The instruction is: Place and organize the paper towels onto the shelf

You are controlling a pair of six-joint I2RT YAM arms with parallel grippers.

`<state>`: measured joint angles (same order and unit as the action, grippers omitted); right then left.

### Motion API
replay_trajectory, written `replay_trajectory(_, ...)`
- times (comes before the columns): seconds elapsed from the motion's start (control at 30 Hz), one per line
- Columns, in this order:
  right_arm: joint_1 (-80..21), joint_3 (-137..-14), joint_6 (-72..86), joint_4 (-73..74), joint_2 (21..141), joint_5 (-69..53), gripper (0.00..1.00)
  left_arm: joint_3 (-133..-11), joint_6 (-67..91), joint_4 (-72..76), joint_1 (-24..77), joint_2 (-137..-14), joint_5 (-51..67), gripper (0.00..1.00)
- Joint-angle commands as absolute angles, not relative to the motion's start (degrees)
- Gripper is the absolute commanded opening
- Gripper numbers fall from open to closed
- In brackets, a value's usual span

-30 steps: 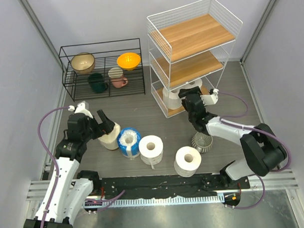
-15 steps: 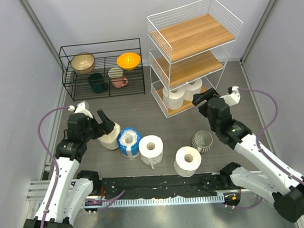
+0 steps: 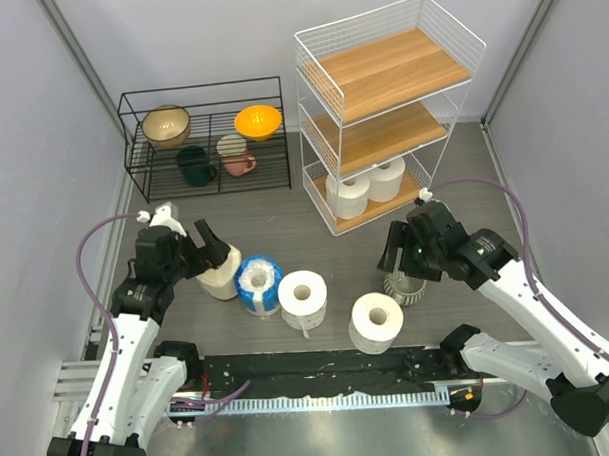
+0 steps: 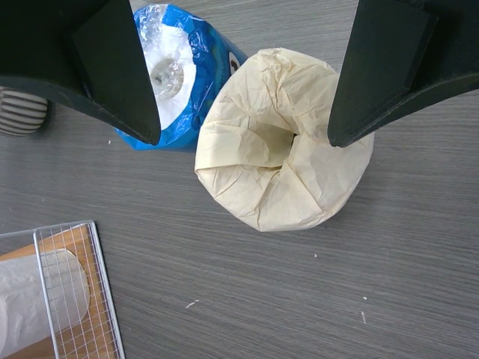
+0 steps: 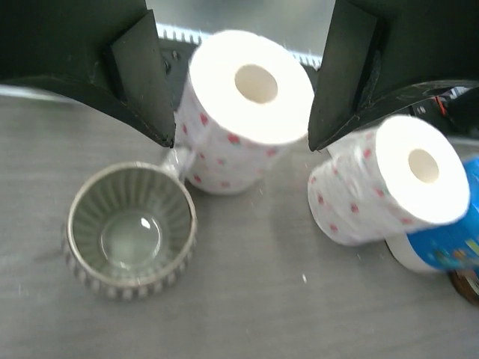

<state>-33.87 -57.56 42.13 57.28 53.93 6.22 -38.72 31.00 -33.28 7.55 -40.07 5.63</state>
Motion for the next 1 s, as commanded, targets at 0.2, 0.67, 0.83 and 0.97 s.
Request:
replay_trajectory(0.2, -36.2, -55.5, 43.5, 71.4, 45.4, -1.6, 0.78, -38.8, 30.6, -31.6, 7.8, -40.3, 6.2, 1.0)
replay_trajectory(0.67, -37.0, -45.9, 45.6, 61.9, 42.4, -5.4, 0.78, -38.7, 30.6, -31.6, 7.8, -40.4, 6.2, 1.0)
replay_trajectory(0.83, -37.4, -43.2, 45.6, 60.4, 42.8, -5.7, 0.76, -38.7, 30.6, -31.8, 7.8, -40.6, 6.2, 1.0)
replay_trajectory(0.97, -37.9, -41.9, 45.5, 59.9, 42.7, -6.7, 0.75, -38.7, 30.6, -31.6, 7.7, -40.6, 6.2, 1.0)
